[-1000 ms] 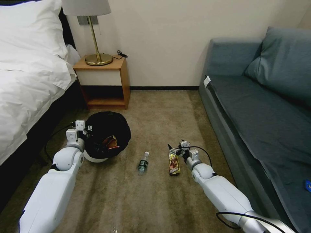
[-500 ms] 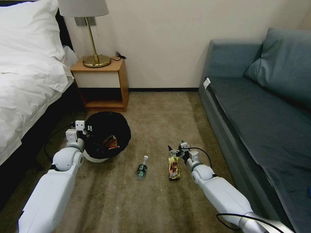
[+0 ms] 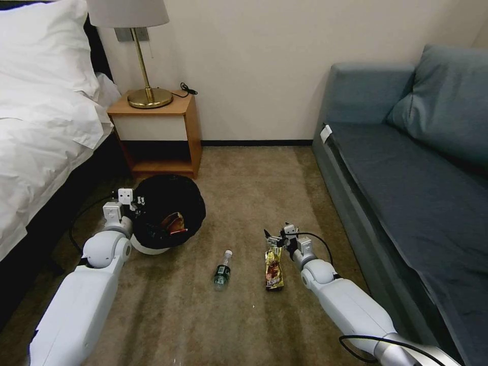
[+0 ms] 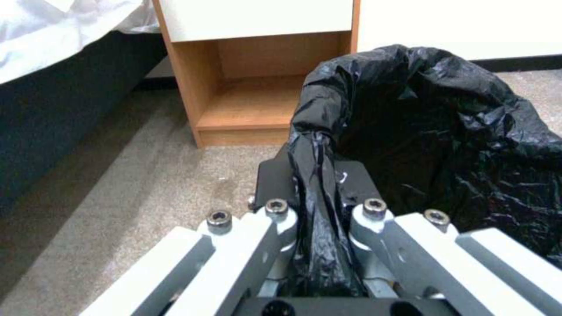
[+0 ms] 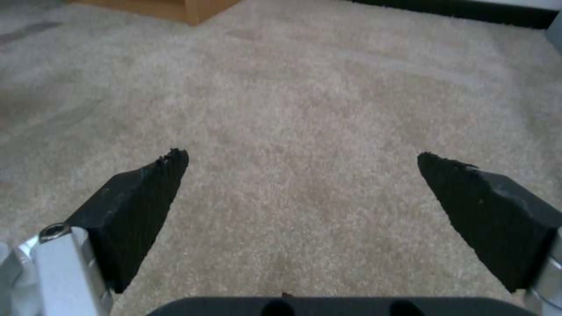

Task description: Pick up the trash bin, then pick up the garbage on the floor and place it into the trash bin.

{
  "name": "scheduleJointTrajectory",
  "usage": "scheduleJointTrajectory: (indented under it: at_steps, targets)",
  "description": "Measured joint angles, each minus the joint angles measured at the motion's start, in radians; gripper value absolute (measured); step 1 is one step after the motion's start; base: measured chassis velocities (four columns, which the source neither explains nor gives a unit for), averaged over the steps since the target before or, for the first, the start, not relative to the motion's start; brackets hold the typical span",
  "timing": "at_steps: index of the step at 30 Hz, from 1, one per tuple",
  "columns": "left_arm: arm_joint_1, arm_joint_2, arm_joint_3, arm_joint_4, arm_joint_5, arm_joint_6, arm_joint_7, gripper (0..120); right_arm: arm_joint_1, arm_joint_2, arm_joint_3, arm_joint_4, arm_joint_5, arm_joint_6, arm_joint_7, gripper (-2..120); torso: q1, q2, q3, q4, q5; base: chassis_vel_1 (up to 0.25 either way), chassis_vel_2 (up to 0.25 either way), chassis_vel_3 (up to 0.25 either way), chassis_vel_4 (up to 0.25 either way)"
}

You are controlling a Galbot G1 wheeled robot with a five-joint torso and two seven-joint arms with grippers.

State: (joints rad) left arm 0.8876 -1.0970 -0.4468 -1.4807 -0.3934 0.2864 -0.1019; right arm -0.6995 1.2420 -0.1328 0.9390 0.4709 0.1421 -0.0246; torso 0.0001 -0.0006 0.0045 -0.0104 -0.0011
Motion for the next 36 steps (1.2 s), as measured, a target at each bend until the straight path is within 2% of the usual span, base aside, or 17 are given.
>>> scheduleJointTrajectory:
  at_steps: [8,16,23,36]
  targets:
    - [-0.003,-0.006,0.002,0.002,0.001,0.000,0.000,6,-0.013,0.002,0.002,-0.022,-0.031,-0.023,-0.003,100,0.000,0.000,0.000,-0.0002,0.0000,-0.012,0.011,0.011,-0.014]
    - [0.028,-0.001,-0.009,-0.015,0.003,-0.002,0.002,6,-0.033,0.021,0.007,-0.090,-0.087,-0.047,-0.011,100,0.000,0.000,0.000,-0.0001,0.0002,0.000,0.000,0.000,0.000]
    - [0.055,0.014,-0.009,-0.041,-0.006,-0.002,0.003,6,-0.041,0.053,0.037,-0.186,-0.187,-0.018,-0.055,100,0.000,0.000,0.000,0.0000,0.0001,0.000,0.000,0.000,0.000]
    - [0.063,0.031,0.002,-0.059,-0.024,0.002,-0.001,6,-0.081,0.062,0.076,-0.207,-0.256,0.002,-0.077,100,0.000,0.000,0.000,-0.0001,0.0000,0.000,0.000,0.000,0.000]
